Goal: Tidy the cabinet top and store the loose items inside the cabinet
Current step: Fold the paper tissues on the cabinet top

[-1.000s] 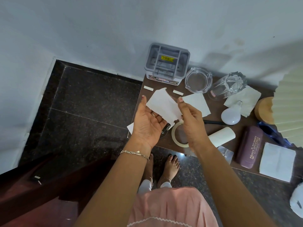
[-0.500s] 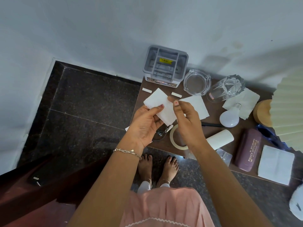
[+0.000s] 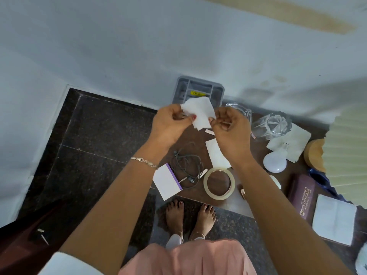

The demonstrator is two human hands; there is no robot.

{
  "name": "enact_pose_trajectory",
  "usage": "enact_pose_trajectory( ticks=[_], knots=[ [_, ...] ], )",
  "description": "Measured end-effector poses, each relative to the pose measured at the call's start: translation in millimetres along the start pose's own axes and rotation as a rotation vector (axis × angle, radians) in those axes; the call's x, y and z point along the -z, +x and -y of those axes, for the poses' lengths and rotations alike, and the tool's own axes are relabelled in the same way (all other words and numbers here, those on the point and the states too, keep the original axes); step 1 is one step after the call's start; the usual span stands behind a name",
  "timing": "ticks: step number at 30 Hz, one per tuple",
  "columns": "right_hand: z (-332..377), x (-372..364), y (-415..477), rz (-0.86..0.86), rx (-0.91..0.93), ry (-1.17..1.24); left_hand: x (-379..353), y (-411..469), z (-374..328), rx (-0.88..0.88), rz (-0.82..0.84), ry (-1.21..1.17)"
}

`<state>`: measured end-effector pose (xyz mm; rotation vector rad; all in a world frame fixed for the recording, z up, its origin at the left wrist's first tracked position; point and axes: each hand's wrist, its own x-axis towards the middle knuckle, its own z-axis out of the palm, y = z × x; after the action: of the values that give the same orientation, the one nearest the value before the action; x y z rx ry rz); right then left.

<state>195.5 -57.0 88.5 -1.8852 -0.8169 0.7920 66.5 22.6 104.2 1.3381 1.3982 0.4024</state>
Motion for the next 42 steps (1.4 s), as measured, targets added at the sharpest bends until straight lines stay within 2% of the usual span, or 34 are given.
enact_pose_trajectory(
  ticks=[8,14,20,27,31,39,42],
  knots=[
    [13,-10,63,-0.093,0.105,-0.241,1,66,-30,-0.188,-0.05,0.126],
    [20,-14,93,-0.082,0.003,-0.379,-7,88,-29,-0.199,-0.053,0.189],
    [15,-18,92,-0.079,0.009,-0.51,-4,98,-26,-0.186,-0.046,0.232],
    [12,-21,90,-0.132,0.055,-0.452,1,98,-26,-0.193,-0.019,0.209],
    [8,-20,84,-0.106,0.033,-0.442,0,95,-20,-0.148,0.055,0.126],
    [2,-22,76,-0.073,-0.007,-0.462,-3,85,-5,-0.204,0.163,0.237],
    [3,-22,79,-0.082,0.001,-0.499,-7,87,-3,-0.224,0.141,0.29]
  ],
)
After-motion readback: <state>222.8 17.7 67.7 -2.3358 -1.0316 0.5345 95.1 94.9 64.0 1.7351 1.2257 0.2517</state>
